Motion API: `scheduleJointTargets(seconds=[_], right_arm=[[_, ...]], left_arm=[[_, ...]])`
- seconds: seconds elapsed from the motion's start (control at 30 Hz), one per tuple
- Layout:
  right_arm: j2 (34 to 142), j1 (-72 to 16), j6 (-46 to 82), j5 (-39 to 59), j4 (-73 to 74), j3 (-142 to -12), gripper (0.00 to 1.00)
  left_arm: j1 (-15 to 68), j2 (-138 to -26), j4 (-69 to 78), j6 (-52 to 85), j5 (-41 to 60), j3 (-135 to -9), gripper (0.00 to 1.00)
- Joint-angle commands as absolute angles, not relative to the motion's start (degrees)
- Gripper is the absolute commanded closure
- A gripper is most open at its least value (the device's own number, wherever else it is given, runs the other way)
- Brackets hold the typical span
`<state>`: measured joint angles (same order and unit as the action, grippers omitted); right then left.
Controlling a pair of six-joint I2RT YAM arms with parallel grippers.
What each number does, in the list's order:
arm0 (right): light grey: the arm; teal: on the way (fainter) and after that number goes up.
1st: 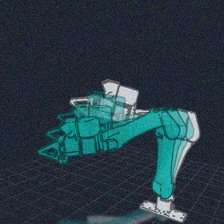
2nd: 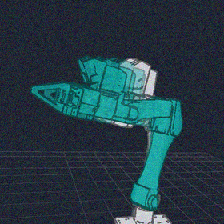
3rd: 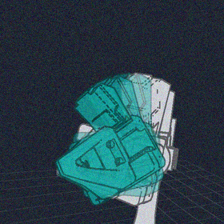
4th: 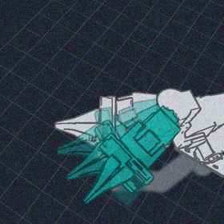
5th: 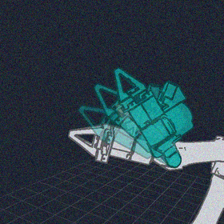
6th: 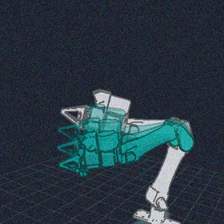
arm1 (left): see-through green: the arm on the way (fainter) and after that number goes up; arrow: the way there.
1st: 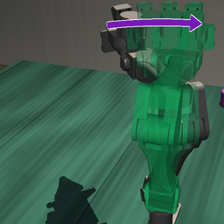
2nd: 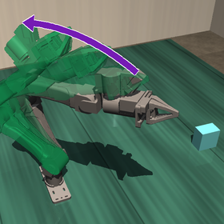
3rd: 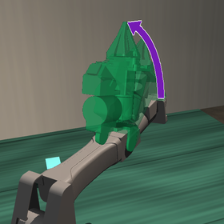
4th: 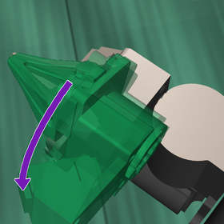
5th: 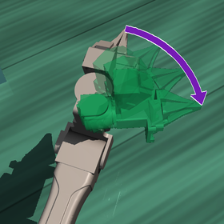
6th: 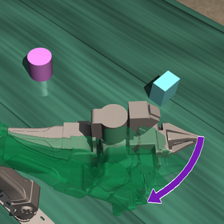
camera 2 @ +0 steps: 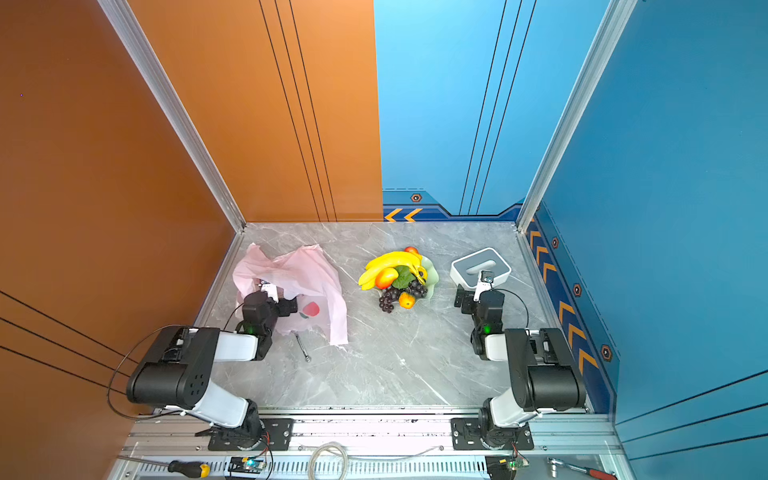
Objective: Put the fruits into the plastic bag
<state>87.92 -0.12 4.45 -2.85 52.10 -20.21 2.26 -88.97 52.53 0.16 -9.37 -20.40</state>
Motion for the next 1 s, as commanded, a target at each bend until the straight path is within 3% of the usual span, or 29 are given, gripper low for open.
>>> scheduleJointTargets(seconds=[0.0,0.97], right_arm=[[88.7,-0.5,3.9,-3.8,52.6,-21.3,0.0],[88.8,-0.5,3.9,-4.0,52.5,-21.3,0.0]], left_arm=[[1.9,-89.6,53.2,-0.6,-8.4,-21.8,0.02],[2.6,-88.9,53.0,-0.9,-10.2,-21.6,0.02]])
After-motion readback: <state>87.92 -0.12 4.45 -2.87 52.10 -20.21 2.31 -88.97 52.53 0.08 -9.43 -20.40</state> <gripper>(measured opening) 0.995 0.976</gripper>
